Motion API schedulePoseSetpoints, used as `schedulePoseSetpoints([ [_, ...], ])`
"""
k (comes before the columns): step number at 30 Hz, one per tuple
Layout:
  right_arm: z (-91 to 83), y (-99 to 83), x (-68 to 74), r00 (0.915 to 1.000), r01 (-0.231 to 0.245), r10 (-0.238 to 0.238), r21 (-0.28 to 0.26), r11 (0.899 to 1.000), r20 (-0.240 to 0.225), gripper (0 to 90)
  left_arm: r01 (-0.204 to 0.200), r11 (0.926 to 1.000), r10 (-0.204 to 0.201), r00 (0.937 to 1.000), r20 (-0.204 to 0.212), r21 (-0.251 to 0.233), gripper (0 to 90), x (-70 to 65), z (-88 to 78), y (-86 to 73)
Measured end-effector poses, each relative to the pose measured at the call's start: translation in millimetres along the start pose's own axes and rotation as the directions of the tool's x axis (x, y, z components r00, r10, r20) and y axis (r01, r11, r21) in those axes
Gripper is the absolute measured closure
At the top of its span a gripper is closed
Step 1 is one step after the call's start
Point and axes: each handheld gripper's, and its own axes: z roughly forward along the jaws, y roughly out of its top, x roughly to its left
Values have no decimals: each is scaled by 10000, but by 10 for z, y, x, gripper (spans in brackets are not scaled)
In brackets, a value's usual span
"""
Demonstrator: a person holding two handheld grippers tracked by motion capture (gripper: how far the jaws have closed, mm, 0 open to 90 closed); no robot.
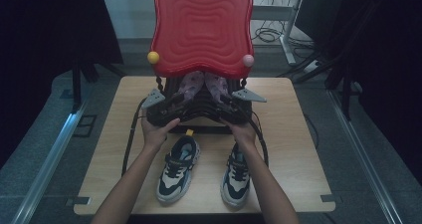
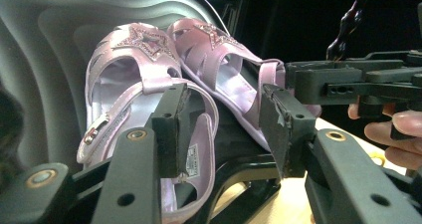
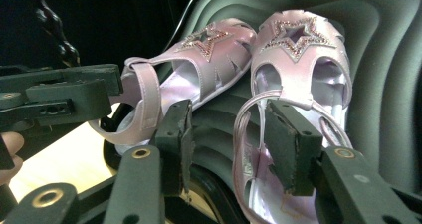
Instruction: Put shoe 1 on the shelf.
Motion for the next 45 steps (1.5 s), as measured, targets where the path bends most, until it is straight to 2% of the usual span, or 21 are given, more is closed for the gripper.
schedulePoseSetpoints([
  [3, -63, 1, 15, 10000, -18, 18, -4, 10000, -20, 528, 137, 9999, -137, 9999, -32, 22, 547, -1, -43, 2],
  [5, -113, -10, 13, 10000, -37, 36, -72, 10000, -70, 528, 91, 9999, -91, 10000, -41, 144, 539, -4, -74, 8],
  [7, -185, -23, 6, 9996, -100, 98, -89, 9999, -264, 528, 155, 9999, -155, 9999, -22, 55, 538, -13, -133, 3],
  [14, -346, -52, 6, 9992, -82, 77, -113, 9999, -397, 528, 184, 9998, -184, 9998, -55, 78, 532, -44, -292, -39],
  [23, -445, -96, 38, 9977, 141, -141, -6, 9999, -661, 529, 68, 9997, -69, 10000, 49, 249, 518, -68, -432, -91],
  [28, -501, -124, 46, 9960, 200, -204, -62, 9998, -866, 529, 210, 9995, -211, 9998, 38, 243, 515, -61, -508, -131],
  [39, -706, -263, 35, 9919, 306, -322, -145, 9994, -1232, 529, 235, 9995, -235, 9997, 8, 221, 522, -81, -744, -300],
  [45, -857, -365, 1, 9921, 286, -315, -256, 9993, -1217, 528, 392, 9988, -394, 9992, 50, 285, 521, -102, -895, -423],
])
